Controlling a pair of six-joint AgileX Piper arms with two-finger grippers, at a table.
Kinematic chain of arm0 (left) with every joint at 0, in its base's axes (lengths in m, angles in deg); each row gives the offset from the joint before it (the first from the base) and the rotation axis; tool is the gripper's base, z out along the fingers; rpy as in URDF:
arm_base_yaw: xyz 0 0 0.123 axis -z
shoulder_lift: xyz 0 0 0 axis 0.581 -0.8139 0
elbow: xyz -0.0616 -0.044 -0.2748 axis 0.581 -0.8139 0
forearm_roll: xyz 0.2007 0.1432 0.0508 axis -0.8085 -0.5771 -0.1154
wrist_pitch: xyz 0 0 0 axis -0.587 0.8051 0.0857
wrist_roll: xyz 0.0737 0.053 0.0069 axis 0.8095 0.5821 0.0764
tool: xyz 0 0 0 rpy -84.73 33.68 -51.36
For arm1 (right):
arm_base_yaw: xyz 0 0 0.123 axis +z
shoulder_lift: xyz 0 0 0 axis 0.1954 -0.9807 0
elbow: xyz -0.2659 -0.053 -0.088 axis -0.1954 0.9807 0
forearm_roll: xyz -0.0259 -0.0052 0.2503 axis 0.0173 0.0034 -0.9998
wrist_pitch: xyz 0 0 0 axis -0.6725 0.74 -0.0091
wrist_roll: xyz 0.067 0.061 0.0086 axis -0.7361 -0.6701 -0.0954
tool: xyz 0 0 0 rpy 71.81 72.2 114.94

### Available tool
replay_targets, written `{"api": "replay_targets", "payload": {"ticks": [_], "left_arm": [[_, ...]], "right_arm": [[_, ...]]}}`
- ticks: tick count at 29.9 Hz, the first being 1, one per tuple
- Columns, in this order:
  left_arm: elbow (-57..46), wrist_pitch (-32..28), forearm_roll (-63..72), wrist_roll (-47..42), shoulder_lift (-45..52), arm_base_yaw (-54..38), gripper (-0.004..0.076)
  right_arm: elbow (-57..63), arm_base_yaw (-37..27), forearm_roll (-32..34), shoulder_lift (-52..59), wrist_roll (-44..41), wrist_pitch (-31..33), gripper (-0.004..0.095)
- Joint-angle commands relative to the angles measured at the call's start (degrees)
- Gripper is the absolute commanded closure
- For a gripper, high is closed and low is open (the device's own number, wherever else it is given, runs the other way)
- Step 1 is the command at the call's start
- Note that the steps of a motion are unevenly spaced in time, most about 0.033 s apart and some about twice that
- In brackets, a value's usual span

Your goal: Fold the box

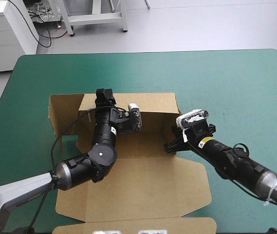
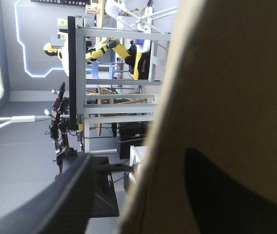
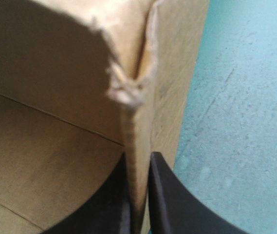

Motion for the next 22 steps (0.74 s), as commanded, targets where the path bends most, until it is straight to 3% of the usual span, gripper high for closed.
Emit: {"api": "replay_targets", "payload": {"ticks": [1, 6, 10, 18, 22], "left_arm": [[1.6, 1.6, -3.4, -1.5, 2.1, 0.6, 0.0176], [1.6, 1.8, -3.4, -1.3, 2.1, 4.6, 0.0176], [1.6, 2.4, -3.4, -0.8, 2.1, 8.2, 0.0176], [1.6, 3.8, -3.4, 0.3, 2.1, 12.0, 0.0176], [1.6, 3.5, -3.0, 1.2, 2.1, 13.6, 0.0176]], "right_arm": [[-4.5, -3.1, 0.3, 0.5, 0.8, 3.4, 0.0909], [-11.6, -6.8, 1.7, -3.9, 1.0, 13.5, 0.0908], [-15.5, -7.8, 3.7, -7.4, -2.4, 16.2, 0.0909], [-20.4, -7.8, 15.0, -10.1, -15.7, 17.9, 0.0908], [-24.0, -7.8, 22.2, -11.5, -22.9, 23.3, 0.0909]]}}
